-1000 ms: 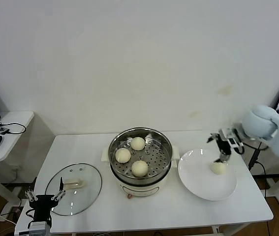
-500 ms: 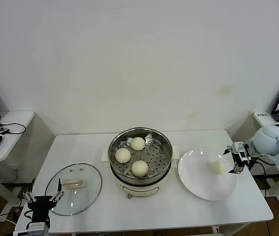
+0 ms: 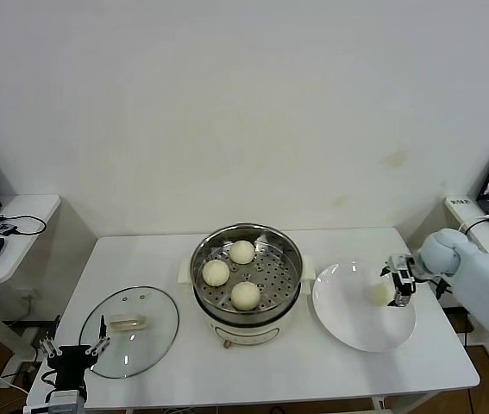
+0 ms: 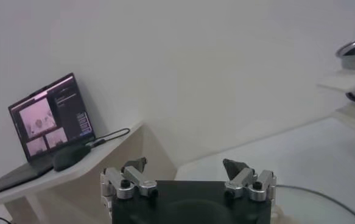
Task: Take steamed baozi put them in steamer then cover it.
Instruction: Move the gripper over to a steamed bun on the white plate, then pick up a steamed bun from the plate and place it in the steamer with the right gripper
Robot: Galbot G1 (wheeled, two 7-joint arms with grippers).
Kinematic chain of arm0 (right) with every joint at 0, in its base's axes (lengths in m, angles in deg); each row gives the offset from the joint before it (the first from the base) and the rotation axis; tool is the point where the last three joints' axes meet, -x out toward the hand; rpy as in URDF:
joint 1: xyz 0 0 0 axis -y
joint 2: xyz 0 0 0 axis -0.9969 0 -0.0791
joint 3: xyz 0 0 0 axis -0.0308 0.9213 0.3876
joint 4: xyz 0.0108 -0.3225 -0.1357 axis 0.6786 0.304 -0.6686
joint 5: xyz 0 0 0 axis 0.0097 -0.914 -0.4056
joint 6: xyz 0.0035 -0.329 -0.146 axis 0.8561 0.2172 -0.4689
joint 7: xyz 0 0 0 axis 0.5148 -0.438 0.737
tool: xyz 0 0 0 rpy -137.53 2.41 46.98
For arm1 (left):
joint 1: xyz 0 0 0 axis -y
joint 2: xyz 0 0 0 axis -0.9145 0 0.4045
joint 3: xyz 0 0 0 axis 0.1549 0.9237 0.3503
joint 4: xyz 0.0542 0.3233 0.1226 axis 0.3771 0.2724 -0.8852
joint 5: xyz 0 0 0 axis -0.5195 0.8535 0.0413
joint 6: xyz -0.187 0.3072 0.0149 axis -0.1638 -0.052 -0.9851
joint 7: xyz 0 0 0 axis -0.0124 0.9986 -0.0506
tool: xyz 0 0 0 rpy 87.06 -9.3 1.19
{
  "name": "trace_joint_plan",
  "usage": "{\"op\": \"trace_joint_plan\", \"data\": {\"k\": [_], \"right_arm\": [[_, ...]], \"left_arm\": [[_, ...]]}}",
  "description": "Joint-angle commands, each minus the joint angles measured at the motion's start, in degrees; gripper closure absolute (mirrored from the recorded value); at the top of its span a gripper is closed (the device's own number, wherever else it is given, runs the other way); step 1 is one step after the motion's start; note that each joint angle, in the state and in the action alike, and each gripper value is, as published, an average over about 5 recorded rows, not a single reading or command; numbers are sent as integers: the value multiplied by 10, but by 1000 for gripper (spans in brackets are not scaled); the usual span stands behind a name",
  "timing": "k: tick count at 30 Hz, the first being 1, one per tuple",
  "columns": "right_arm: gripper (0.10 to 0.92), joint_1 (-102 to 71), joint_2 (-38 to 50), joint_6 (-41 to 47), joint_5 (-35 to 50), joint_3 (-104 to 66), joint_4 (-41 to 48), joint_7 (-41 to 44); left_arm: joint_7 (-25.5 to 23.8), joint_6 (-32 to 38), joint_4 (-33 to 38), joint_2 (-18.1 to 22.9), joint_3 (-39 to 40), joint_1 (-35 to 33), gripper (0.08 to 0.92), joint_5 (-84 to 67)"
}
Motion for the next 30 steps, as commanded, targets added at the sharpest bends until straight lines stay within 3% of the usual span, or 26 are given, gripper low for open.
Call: {"op": "trace_joint_plan", "data": {"k": [1,6,15,30], "right_arm": [[203,-6,-43,-6,-22,-9,61,0],[226,-6,-43,-4,-27,-12,62,3],[367,5,-20,5,-16,-2,35,16],[389,238,110,104,167,209,-180,33]], "left_arm": [[0,1,-2,0,0,1,177,-1],[0,0,-3,1,2,1,177,-1],[1,1,-2,2,1,1,177,0],[-1,-2,2,0,11,8,177,1]]}}
